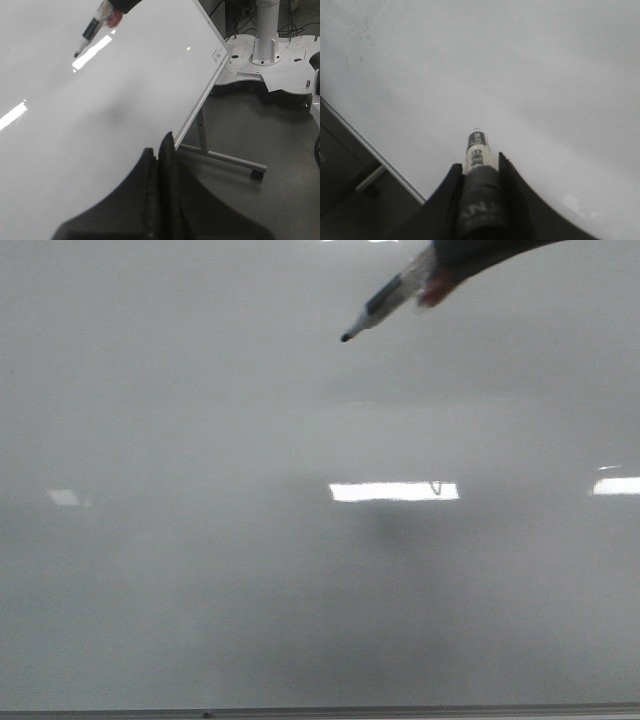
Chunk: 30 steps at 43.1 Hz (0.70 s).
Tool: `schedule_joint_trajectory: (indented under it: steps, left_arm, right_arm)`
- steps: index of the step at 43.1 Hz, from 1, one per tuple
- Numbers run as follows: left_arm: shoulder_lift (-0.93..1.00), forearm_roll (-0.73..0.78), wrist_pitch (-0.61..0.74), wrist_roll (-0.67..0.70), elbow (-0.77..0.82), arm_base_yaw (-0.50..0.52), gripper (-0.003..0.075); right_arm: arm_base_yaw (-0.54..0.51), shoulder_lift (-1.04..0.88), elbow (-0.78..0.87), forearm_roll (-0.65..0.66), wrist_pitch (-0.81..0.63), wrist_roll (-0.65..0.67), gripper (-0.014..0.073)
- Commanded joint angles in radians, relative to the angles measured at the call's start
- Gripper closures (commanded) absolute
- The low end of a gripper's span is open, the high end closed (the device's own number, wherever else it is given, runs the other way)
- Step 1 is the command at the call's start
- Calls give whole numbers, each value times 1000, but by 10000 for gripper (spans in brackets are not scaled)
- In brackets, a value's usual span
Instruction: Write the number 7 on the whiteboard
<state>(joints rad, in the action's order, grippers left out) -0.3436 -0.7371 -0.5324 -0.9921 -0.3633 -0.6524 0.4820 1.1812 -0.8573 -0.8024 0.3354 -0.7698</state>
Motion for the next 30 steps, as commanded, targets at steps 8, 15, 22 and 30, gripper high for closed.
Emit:
schedule_joint_trajectory:
  steps: [8,15,22,30]
  left_arm:
    - [-7,-37,64,9,-26,-8,741]
    - [-7,-37,64,9,-26,-8,741]
    - [-7,-35,64,9,-26,-8,741]
    - [-7,-28,64,9,-26,-8,741]
  right_arm:
    - [126,269,-262,-27,-47,-5,662]
    - [137,396,-360,-27,-75,-5,662]
    - [134,453,-395,-27,-109,-5,662]
    - [117,442,-393,4,-136,-5,661]
